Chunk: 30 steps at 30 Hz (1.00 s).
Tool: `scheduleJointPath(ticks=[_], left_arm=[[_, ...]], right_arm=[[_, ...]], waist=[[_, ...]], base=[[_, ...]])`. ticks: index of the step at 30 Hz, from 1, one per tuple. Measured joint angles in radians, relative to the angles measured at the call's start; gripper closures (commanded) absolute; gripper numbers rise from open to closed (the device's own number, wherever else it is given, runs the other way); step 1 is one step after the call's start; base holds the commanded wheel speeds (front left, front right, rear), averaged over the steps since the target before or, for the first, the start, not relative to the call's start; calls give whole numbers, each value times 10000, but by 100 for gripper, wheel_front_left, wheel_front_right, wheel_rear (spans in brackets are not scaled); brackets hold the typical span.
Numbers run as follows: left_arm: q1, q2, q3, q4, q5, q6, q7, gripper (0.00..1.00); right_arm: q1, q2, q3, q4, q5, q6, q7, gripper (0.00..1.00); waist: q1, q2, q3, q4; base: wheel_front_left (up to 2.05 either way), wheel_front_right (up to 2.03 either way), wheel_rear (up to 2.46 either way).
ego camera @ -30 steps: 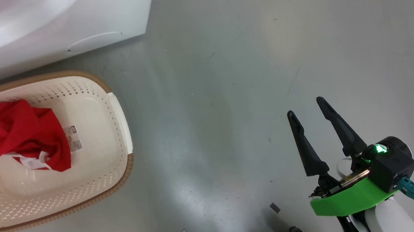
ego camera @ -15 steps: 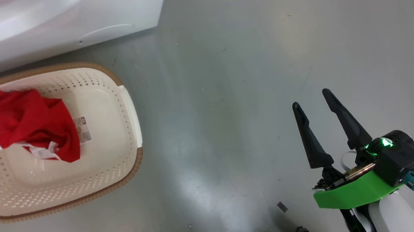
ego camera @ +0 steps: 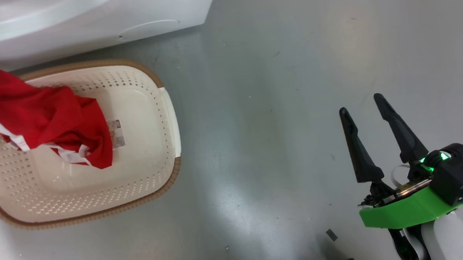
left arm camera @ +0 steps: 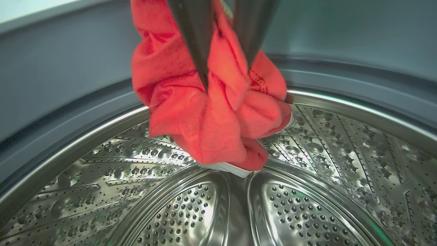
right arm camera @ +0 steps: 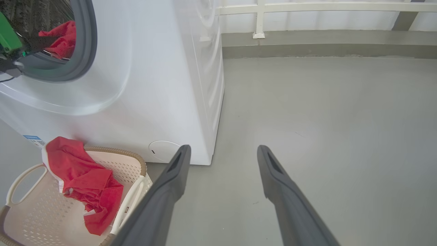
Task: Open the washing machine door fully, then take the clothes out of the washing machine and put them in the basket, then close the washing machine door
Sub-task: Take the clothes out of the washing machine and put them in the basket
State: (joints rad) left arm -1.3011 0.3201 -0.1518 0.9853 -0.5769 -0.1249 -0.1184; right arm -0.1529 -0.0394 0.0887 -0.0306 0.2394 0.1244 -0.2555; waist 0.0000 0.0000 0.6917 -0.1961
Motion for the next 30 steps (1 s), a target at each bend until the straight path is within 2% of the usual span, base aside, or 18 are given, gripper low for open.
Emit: scheduleJointPath(ticks=[10,23,30], left_arm=[[1396,-65,-100,-1459,73,44,-1043,100],[4429,-244,8,-4451,464,970,-1313,100],[5950,-303,36,-5693,522,1289,-1313,100]], right_arm=[[1,-8,-253,-123,-10,0,0,0],[8,-19,-495,-132,-29,0,0,0],[32,-29,-527,-119,-29,0,0,0]], waist=[[0,0,-33,533],[0,0,-691,947],[0,0,-1179,1089]], base=[[0,0,0],[0,0,0],[0,0,0]])
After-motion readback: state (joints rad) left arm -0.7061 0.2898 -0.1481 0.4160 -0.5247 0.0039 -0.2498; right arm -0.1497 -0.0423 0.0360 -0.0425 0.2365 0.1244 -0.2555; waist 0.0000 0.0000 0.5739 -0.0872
